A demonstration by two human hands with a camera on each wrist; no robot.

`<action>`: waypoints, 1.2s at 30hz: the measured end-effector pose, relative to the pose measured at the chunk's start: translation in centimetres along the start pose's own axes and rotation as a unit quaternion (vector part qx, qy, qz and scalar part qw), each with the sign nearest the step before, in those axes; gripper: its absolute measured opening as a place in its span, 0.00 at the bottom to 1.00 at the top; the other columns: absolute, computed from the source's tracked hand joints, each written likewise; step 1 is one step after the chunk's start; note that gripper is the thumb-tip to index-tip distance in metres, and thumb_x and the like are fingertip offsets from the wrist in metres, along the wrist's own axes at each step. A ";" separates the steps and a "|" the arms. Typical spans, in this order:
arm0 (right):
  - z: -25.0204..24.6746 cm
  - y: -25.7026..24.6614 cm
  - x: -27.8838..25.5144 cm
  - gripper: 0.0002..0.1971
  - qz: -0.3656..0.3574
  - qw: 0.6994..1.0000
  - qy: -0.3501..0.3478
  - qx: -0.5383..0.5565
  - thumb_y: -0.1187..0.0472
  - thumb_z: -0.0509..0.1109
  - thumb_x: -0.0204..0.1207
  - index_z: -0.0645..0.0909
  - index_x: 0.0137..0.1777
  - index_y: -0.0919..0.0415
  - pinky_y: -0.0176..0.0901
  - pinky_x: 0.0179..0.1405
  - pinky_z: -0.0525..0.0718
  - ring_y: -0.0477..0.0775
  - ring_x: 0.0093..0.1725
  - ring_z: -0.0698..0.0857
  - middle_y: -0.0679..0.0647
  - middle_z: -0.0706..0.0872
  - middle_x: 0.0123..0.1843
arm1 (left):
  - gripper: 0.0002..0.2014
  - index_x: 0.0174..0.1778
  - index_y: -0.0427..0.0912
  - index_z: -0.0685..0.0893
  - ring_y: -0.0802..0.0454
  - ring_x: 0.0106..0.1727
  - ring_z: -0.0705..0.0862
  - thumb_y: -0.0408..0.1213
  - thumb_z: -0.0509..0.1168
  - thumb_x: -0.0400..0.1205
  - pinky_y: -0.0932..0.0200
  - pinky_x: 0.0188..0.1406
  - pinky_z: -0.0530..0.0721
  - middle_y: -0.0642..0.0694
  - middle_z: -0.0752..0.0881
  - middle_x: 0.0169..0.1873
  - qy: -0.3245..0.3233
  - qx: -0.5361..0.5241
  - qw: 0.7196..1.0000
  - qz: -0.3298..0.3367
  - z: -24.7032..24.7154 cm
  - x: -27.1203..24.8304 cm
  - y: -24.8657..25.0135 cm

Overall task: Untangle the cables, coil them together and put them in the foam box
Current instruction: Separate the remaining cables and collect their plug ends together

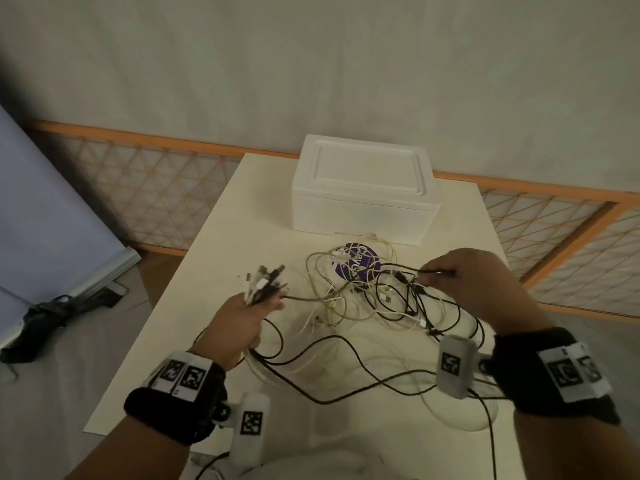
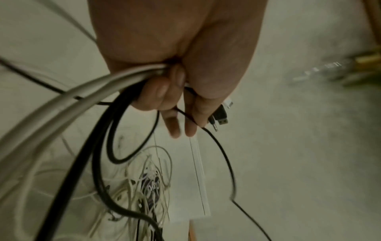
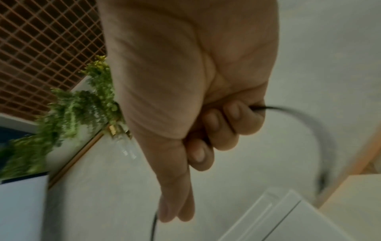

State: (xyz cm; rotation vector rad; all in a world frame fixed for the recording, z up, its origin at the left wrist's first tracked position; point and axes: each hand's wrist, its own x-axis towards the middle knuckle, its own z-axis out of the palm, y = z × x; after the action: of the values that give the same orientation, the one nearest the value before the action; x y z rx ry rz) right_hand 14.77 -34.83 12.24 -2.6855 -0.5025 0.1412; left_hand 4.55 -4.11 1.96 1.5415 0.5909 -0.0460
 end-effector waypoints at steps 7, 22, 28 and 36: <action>6.6 -7.5 0.1 0.14 -0.182 0.970 -0.041 -0.156 0.46 0.61 0.79 0.86 0.56 0.48 0.44 0.45 0.81 0.54 0.51 0.85 0.50 0.87 0.50 | 0.07 0.48 0.54 0.84 0.69 0.24 0.77 0.46 0.61 0.85 0.70 0.28 0.71 0.62 0.81 0.21 -0.093 0.169 0.963 0.188 6.1 -3.1 3.5; 0.8 6.8 -2.9 0.12 0.227 0.961 0.038 -0.151 0.45 0.68 0.75 0.86 0.44 0.53 0.49 0.47 0.82 0.55 0.43 0.84 0.52 0.87 0.41 | 0.16 0.36 0.34 0.82 0.57 0.14 0.62 0.41 0.62 0.85 0.66 0.15 0.64 0.40 0.91 0.37 -0.006 -0.053 0.998 0.042 0.2 -1.4 1.1; 3.1 -1.4 -2.3 0.41 0.012 0.996 -0.059 0.066 0.36 0.78 0.59 0.73 0.73 0.46 0.39 0.72 0.66 0.41 0.71 0.72 0.42 0.74 0.73 | 0.16 0.31 0.41 0.67 0.56 0.18 0.58 0.40 0.68 0.75 0.65 0.18 0.63 0.49 0.59 0.20 -0.159 -0.138 0.976 0.058 3.1 -3.4 2.7; 12.1 -8.6 -1.5 0.05 -0.182 0.939 -0.288 0.049 0.59 0.70 0.73 0.77 0.47 0.55 0.40 0.38 0.78 0.50 0.41 0.83 0.49 0.84 0.38 | 0.20 0.21 0.45 0.69 0.58 0.14 0.60 0.35 0.70 0.75 0.65 0.16 0.64 0.52 0.62 0.15 -0.111 -0.301 0.946 0.056 2.3 -2.9 3.8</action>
State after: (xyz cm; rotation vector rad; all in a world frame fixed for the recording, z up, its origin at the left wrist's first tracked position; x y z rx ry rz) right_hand 8.49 -23.57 4.70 -2.3715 -1.1201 0.8324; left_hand 4.30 -7.06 6.33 0.9544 0.2945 0.0455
